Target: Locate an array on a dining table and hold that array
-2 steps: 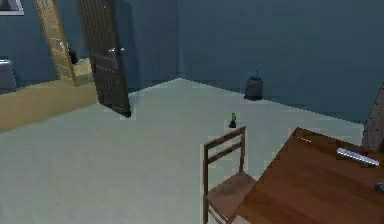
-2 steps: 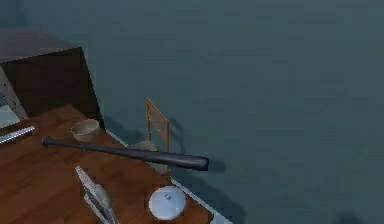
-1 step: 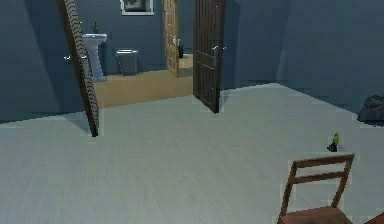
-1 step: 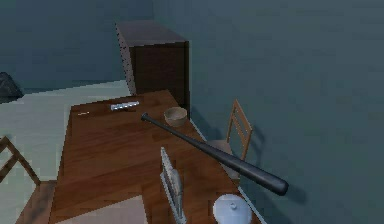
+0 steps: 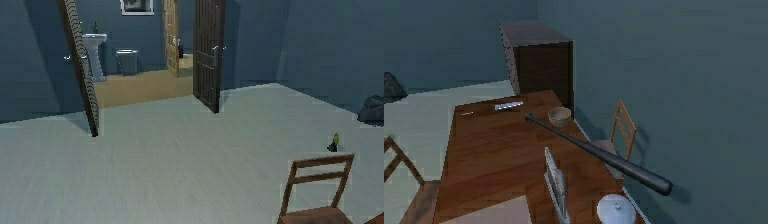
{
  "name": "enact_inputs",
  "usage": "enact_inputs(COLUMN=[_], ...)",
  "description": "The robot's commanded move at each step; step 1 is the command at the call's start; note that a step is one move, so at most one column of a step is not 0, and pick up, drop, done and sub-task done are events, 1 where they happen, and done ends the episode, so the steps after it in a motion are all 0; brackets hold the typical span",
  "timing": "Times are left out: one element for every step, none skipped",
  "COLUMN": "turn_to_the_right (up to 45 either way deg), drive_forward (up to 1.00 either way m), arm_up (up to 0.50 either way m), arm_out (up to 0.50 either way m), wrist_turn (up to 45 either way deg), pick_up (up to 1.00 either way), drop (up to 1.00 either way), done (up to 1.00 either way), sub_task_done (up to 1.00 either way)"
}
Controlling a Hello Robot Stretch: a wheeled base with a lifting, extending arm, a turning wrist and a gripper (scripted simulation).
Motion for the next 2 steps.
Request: enact_inputs(turn_to_the_right=[0.0, 0.0], drive_forward=[0.00, 0.00], arm_up=[0.22, 0.00], arm_out=[0.00, 0.14], wrist_turn=[0.0, 0.0], pick_up=[0.00, 0.00], drop=[0.00, 0.00], done=[0.00, 0.00], sub_task_done=[0.00, 0.00])
